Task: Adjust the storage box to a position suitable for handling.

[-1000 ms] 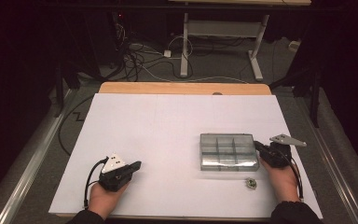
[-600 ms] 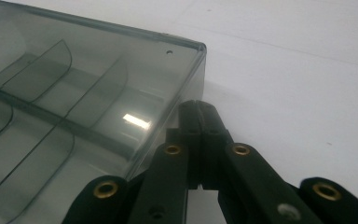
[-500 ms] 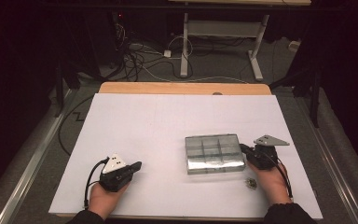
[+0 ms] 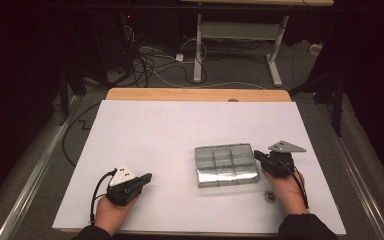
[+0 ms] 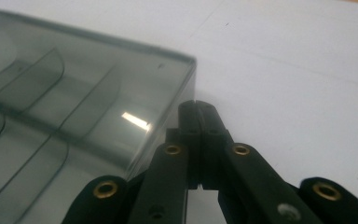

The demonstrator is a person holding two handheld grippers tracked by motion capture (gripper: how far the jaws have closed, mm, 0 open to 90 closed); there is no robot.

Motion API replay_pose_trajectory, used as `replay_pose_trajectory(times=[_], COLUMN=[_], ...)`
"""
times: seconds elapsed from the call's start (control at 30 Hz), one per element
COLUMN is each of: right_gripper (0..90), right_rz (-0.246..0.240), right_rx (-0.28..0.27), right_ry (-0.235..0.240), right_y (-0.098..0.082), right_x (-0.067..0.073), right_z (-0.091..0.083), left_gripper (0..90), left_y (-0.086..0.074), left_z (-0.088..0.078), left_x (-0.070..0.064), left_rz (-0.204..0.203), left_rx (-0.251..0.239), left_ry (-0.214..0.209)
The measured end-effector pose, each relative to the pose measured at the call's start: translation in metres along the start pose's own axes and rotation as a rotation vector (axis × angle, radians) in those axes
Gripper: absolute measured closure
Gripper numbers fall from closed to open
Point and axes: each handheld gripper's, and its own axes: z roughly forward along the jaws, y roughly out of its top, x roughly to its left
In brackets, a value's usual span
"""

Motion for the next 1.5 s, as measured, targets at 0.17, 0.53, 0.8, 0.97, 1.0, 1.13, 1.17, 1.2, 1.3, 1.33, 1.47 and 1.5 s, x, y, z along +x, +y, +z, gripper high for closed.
replay_pose_trajectory(times=[0.17,0.53,0.8,0.97,1.0,1.13,1.17,1.2,1.3,1.33,1.47,1.5], right_gripper=[90.0,90.0,90.0,90.0,90.0,90.0,90.0,90.0,90.0,90.0,90.0,90.0], right_rz=[0.016,0.024,0.028,0.026,0.024,0.021,0.019,0.018,0.009,0.005,-0.012,-0.015], right_rx=[-0.006,-0.002,0.011,0.026,0.026,0.025,0.026,0.028,0.033,0.033,0.041,0.041], right_ry=[-0.008,-0.026,-0.011,-0.006,-0.007,-0.009,-0.009,-0.007,-0.003,0.003,0.014,0.016], right_y=[0.012,0.032,0.034,0.035,0.034,0.034,0.034,0.034,0.034,0.034,0.034,0.034], right_x=[-0.004,-0.007,-0.008,-0.007,-0.006,-0.006,-0.006,-0.006,-0.003,-0.002,0.007,0.010], right_z=[0.007,0.024,0.031,0.034,0.035,0.035,0.034,0.034,0.033,0.033,0.032,0.031], left_gripper=[87.4,87.4,87.4,87.4,87.4,87.4,87.4,87.4,87.4,87.4,87.4,87.4], left_y=[0.000,0.000,0.000,0.000,0.000,0.000,0.000,0.000,0.000,0.000,0.000,0.000], left_z=[0.000,0.000,0.001,0.001,0.001,0.001,0.001,0.001,0.001,0.001,0.000,0.000], left_x=[0.000,0.000,0.000,-0.001,-0.001,-0.001,-0.001,-0.001,-0.001,-0.001,0.000,0.000], left_rz=[-0.002,0.000,-0.001,0.000,0.000,0.002,0.002,0.002,0.001,0.001,0.001,0.001], left_rx=[-0.001,0.004,0.007,0.006,0.006,0.006,0.006,0.006,0.006,0.006,0.005,0.005], left_ry=[0.000,-0.002,-0.002,-0.001,-0.001,-0.001,-0.002,-0.001,-0.002,-0.002,-0.003,-0.003])
